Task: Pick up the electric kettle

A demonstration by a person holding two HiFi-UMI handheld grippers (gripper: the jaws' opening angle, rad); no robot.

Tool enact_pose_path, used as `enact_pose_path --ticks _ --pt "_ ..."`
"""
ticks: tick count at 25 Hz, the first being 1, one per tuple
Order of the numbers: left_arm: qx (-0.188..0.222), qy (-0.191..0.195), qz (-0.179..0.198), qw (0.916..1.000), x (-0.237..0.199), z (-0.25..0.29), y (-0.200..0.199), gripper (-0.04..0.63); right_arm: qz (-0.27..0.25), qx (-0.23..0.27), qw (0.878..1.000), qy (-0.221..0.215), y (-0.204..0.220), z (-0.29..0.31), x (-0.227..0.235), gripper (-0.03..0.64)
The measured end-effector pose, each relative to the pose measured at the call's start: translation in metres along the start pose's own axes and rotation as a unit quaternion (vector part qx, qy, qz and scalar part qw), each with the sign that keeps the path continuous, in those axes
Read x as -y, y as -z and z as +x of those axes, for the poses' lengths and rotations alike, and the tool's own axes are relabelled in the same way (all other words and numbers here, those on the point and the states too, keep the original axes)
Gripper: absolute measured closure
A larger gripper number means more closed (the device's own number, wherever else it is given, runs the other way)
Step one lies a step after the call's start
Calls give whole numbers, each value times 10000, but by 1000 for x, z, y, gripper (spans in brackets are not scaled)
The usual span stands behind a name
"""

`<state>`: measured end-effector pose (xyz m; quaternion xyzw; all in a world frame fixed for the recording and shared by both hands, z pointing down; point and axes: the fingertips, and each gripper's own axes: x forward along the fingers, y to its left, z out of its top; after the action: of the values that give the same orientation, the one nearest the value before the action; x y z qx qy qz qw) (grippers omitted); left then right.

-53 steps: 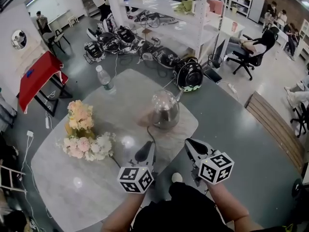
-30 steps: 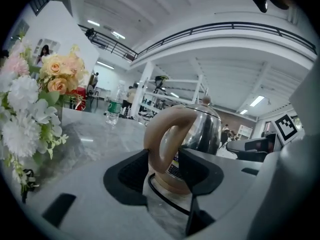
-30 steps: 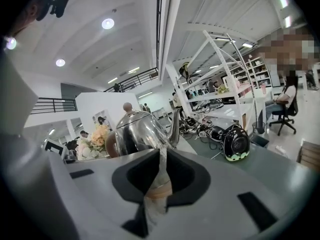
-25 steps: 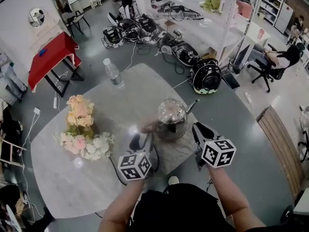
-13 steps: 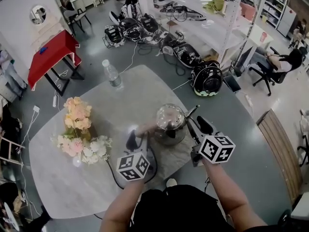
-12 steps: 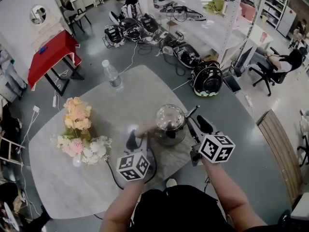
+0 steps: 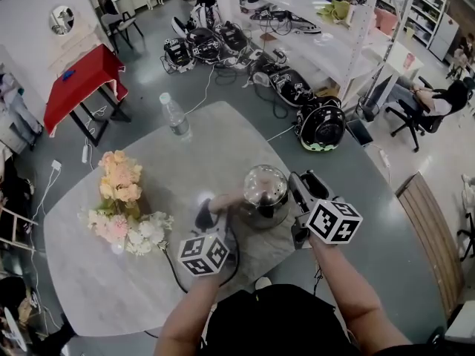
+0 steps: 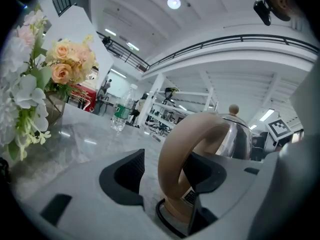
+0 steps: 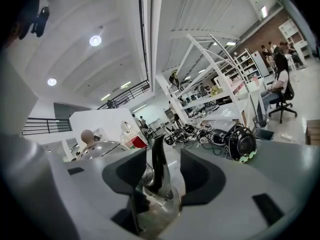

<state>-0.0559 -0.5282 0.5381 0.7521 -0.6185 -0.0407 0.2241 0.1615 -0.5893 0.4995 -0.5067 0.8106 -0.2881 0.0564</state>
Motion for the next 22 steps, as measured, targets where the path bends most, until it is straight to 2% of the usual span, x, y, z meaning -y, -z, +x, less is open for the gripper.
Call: enact_pose_path --ticks 4,9,13,22 --pt "-24 124 -75 9999 2 2 0 393 10 -25 10000 36 1 3 3 440" --pt "-67 291 -185 9994 14 3 -3 456 -59 -87 9999 51 -1 1 4 478" --pt "-131 262 -203 9994 11 3 -1 459 -70 -183 9998 -10 2 5 -2 529" --pt "-135 23 -100 9999 12 1 -2 471 -195 -387 9990 -45 0 5 -3 528"
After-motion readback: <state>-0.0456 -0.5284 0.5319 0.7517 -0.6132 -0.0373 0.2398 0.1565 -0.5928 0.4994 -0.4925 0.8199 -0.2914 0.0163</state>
